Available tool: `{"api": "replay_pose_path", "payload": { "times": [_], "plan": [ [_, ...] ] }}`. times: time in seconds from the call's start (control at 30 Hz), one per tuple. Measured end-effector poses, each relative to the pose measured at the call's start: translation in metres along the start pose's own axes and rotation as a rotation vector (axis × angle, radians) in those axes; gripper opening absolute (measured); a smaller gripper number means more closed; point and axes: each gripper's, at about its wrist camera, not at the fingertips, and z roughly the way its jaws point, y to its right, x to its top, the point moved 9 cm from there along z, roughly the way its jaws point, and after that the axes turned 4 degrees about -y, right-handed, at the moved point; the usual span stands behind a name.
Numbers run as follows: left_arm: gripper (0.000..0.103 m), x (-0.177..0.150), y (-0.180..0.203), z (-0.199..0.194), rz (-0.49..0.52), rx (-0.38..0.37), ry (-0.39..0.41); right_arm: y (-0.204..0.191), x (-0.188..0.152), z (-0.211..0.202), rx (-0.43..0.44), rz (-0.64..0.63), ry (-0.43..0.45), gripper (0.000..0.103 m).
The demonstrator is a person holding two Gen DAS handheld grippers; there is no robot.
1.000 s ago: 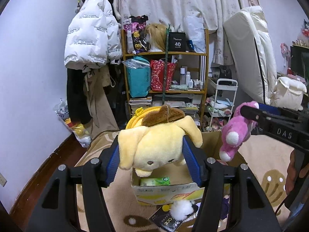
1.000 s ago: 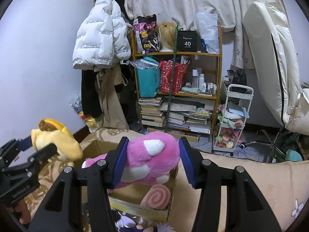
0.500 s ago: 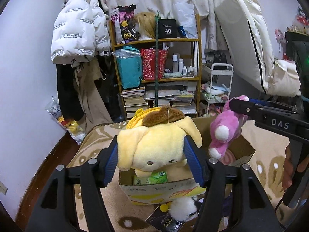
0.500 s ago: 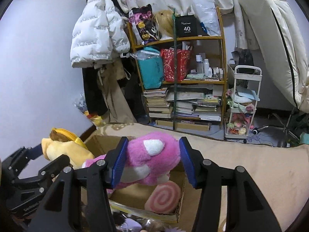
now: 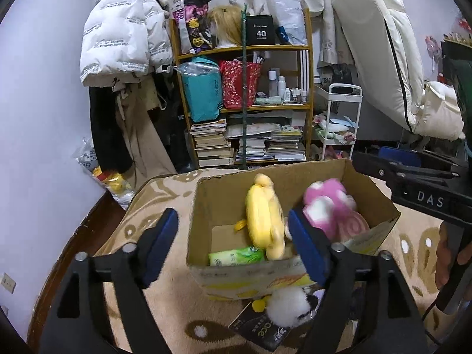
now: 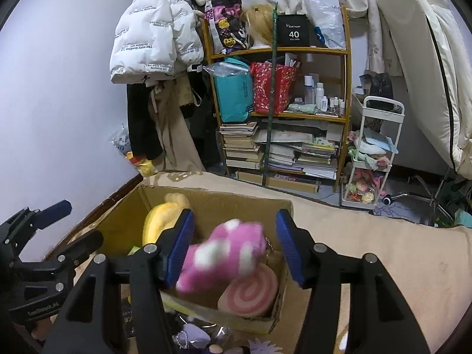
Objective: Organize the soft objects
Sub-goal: 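Release the yellow dog plush and pink plush into the box from both tools, then withdraw both tools from the box and lower them toward the remaining toys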
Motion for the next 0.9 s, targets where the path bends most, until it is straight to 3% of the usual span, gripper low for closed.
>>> {"api": "replay_pose_path", "payload": {
  "times": [0.1, 0.33, 0.8, 0.9],
  "plan": [
    [0.087, -0.004, -0.007, -0.007, -0.01, 0.018, -0.014, -0.001, 0.0, -0.003, -0.001, 0.009, -0.001, 0.081],
    [0.096, -0.01, -0.023, -0.03, -0.045, 0.041, -0.022, -0.006, -0.008, -0.028, -0.014, 0.018, 0.004, 0.102],
    [0.097, -0.032, -0.03, -0.075, -0.062, 0.037, -0.085, -0.002, -0.025, -0.08, -0.019, 0.042, -0.015, 0.103],
    [0.097, -0.034, -0.031, -0.084, -0.061, 0.041, -0.085, 0.0, -0.026, -0.092, 0.018, 0.09, -0.009, 0.103]
  ]
}}
